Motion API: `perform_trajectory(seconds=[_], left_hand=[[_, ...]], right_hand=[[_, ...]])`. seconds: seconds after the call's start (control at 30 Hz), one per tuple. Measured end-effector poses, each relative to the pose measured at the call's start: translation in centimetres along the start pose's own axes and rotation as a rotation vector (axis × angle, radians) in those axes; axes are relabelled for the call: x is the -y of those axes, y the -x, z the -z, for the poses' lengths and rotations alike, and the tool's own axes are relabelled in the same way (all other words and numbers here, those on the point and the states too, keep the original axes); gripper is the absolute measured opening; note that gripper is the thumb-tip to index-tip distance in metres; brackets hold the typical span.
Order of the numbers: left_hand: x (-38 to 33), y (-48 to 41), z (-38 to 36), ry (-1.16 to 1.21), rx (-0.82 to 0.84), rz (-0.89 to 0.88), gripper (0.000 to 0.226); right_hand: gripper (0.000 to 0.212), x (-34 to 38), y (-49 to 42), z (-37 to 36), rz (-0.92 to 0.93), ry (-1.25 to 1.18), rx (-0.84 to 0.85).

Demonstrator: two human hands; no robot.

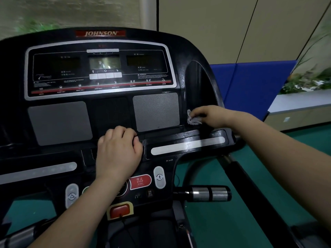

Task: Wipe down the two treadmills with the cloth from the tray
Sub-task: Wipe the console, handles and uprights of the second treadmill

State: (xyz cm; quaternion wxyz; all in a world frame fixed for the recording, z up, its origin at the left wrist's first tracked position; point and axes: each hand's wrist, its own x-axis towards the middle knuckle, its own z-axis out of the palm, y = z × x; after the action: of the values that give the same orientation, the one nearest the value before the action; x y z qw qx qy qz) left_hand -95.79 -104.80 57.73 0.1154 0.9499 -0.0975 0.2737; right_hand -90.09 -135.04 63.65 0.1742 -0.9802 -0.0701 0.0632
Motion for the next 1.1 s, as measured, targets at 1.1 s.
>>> perform_trajectory(seconds=[1.1], left_hand=[[-0.1,0.0,-0.1,-0.013,-0.01,-0.009,0.032]], right_hand=[[0.009,1.6,-0.3,-1.2,-0.129,-0.165,-0.049]])
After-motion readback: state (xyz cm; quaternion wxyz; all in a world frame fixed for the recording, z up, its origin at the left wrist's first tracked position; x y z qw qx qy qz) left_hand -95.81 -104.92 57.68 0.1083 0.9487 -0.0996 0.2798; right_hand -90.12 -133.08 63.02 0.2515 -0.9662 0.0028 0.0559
